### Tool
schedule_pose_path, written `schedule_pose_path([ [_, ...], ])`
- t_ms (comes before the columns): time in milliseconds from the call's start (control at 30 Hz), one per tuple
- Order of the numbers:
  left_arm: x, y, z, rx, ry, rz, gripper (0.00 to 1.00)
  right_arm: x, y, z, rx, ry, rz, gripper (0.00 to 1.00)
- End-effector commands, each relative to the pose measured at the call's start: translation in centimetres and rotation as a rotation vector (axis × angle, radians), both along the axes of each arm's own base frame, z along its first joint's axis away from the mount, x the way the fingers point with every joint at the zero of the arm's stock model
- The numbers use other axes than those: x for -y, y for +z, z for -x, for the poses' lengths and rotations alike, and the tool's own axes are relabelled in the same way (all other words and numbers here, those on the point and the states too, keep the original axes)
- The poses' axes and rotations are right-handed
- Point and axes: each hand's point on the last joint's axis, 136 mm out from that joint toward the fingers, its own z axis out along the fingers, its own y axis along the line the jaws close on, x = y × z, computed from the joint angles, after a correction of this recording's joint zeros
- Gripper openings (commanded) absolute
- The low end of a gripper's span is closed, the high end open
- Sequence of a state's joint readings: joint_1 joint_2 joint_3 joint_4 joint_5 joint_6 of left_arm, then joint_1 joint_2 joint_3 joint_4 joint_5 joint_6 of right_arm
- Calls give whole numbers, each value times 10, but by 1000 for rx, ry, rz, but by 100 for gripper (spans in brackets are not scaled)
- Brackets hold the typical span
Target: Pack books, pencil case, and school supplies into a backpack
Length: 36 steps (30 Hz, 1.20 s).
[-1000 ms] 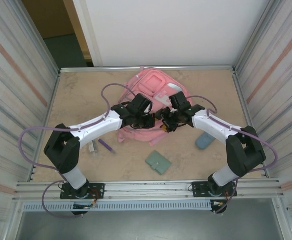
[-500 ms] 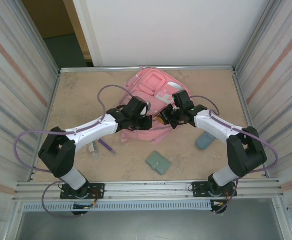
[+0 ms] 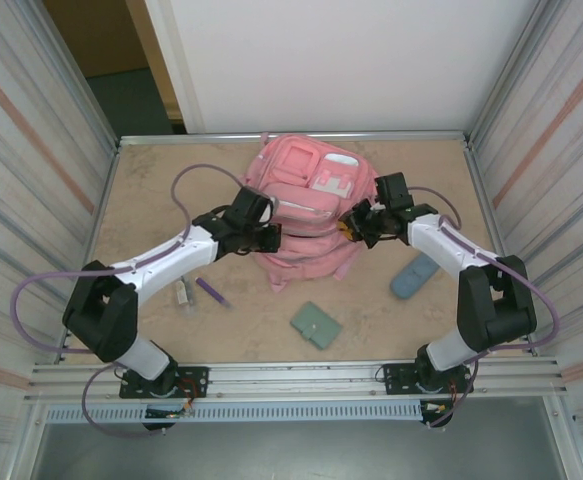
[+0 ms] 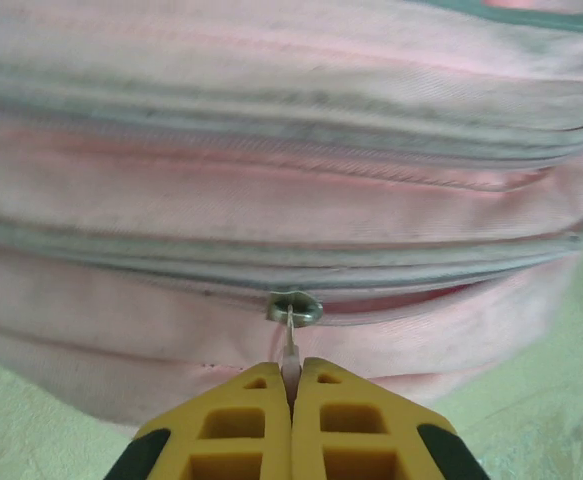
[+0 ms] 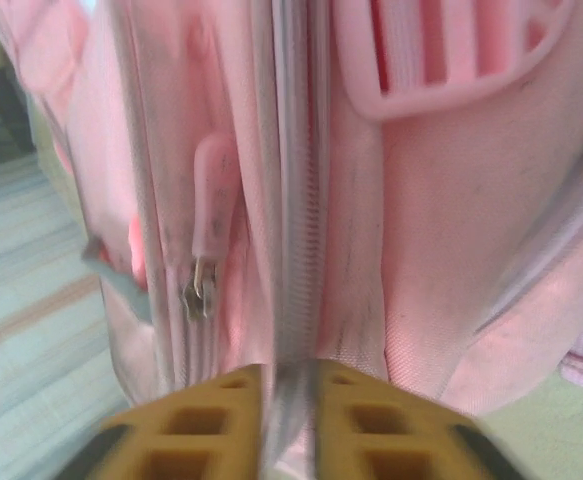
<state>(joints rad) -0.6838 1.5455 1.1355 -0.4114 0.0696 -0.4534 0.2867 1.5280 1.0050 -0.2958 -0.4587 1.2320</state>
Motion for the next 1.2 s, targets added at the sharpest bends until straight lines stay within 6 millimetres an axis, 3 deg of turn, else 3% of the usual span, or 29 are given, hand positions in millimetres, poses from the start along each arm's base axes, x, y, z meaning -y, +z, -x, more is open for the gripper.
schedule_pose_path([
  [0, 28, 32, 4, 60, -86, 10, 0, 12, -5, -4, -15, -28, 31, 42],
  [67, 47, 40, 5, 49, -110, 88, 0, 14, -7, 7, -58, -52, 64, 55],
  [133, 63, 45, 6, 46, -126, 153, 0, 17, -10, 20, -97, -97, 99, 61],
  [367, 99, 36, 5, 17, -159, 243, 0, -11, 0, 41, -109, -131, 68, 63],
  [533, 117, 24, 8, -45, -188, 266, 0, -24, -5, 54, -136, -141, 81, 62],
  [633, 122, 22, 9, -45, -189, 276, 0, -22, -15, 56, -138, -158, 127, 60],
  [733, 124, 27, 12, -47, -189, 292, 0, -16, -27, 49, -158, -189, 115, 55],
  [933, 119, 25, 20, -44, -196, 272, 0, -10, -30, 30, -133, -179, 115, 42],
  [1000, 115, 22, 23, -49, -207, 252, 0, -8, -28, 28, -116, -178, 128, 32],
  [1067, 107, 17, 23, -36, -203, 210, 0, -2, -27, 28, -101, -192, 141, 15],
  [1167, 87, 8, 17, -16, -162, 133, 0, 3, -23, 25, -90, -191, 119, 5],
])
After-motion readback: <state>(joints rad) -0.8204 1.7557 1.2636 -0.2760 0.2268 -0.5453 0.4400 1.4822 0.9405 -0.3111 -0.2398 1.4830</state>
